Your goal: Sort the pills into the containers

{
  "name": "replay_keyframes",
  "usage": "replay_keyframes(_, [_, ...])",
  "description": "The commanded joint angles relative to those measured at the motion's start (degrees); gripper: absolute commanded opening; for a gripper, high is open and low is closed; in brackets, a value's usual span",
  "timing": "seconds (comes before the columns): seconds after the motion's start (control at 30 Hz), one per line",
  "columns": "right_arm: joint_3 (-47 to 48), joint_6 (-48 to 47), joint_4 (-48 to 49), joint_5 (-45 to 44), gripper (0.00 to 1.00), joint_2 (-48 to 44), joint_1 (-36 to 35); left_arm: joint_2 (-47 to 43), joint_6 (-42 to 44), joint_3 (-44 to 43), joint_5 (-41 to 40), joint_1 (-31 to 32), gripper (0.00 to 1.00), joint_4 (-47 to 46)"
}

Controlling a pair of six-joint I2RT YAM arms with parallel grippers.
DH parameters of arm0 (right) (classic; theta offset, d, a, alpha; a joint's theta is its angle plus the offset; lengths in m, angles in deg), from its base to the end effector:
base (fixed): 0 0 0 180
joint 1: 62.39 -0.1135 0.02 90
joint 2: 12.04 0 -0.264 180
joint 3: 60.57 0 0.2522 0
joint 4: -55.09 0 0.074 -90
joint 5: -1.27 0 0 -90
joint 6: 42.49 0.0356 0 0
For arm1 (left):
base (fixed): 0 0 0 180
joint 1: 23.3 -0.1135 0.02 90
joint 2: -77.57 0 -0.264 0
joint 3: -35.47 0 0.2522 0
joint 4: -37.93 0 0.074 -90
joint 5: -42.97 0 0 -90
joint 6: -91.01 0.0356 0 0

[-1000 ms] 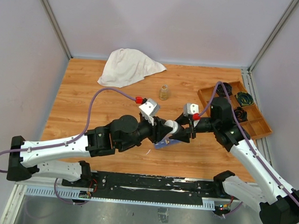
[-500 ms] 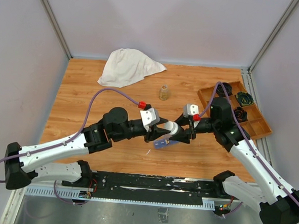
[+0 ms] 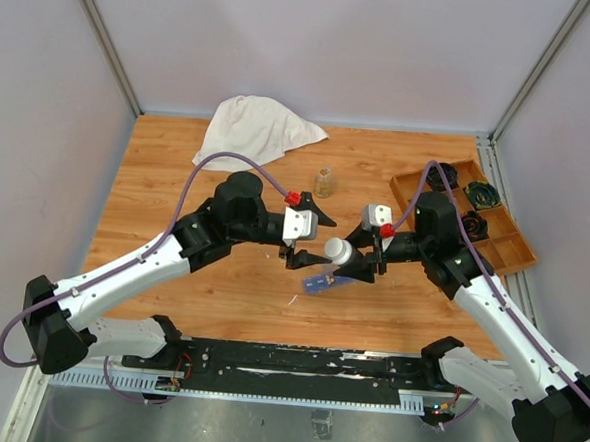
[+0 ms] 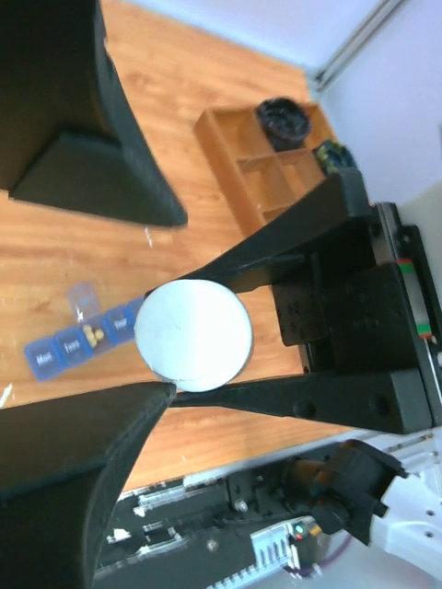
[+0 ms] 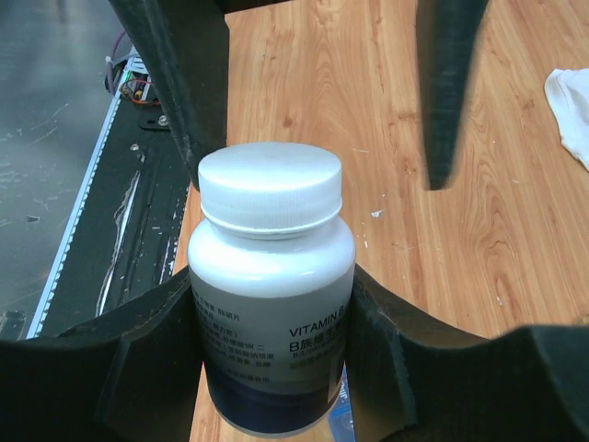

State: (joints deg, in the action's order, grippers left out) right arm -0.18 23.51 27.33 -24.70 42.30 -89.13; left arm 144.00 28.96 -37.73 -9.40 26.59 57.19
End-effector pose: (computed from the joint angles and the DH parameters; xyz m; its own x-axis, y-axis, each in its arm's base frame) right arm 0.1643 0.1186 0.3214 0.0817 -0.1583 -0.9840 -0.9958 -0.0538 -0.0741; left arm 0.1539 -0.2164 0.3631 0.3408 0.1716 -0.9243 0.9396 -0.0295 0.3410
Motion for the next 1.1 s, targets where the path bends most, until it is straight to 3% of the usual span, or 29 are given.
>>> replay_keyframes(0.0, [0.94, 0.15, 1.91, 1.62, 0.02, -0.64, 1.60, -1.77, -6.20, 0.87, -0.26, -1.02, 0.82, -6.09])
replay_keyframes(0.07, [0.96, 0.06, 1.83, 1.64, 0.02, -0.60, 1.61, -5.23, -9.49, 3.36, -1.73, -1.02, 0.94, -10.71])
replay_keyframes(0.17, [1.02, 0.02, 1.78, 1.78, 0.02, -0.65, 1.61, -10.03, -15.30, 6.99, -2.75, -1.02, 0.99, -16.44])
replay_keyframes(0.3, [1.03, 0.02, 1.72, 1.67, 0.02, -0.82, 1.61, -15.42, -27.56, 11.63, -8.12, -1.03, 0.99, -21.15])
replay_keyframes(0.4, [0.99, -0.07, 1.85, 1.55, 0.02, -0.91, 1.61, -18.74, -41.75, 15.14, -14.66, -1.02, 0.99, -23.10])
replay_keyframes(0.53, [0.94, -0.07, 1.78, 1.49, 0.02, -0.49, 1.59, -20.69, -53.77, 18.69, -22.25, 0.33, 0.88, -23.89])
replay_keyframes(0.6, [0.97, -0.03, 1.82, 1.45, 0.02, -0.38, 1.60, -20.31, -51.73, 17.45, -34.27, 6.04, 0.86, -18.87])
replay_keyframes(0.67, [0.85, -0.15, 1.77, 1.19, 0.02, -0.38, 1.65, -17.38, -48.05, 12.74, -51.66, 14.14, 0.87, -11.55])
replay_keyframes(0.73, [0.86, -0.16, 1.73, 1.10, 0.02, -0.23, 1.69, -13.85, -46.56, 9.04, -59.26, 19.43, 0.88, -7.72])
replay_keyframes(0.87, [0.85, -0.16, 1.69, 1.18, 0.02, -0.18, 1.69, -7.78, -46.24, 3.02, -66.14, 23.75, 0.88, -2.81])
replay_keyframes(1.07, [0.96, -0.24, 1.62, 1.18, 0.02, -0.54, 1.69, -3.14, -45.08, -0.81, -67.00, 24.47, 0.85, -1.25])
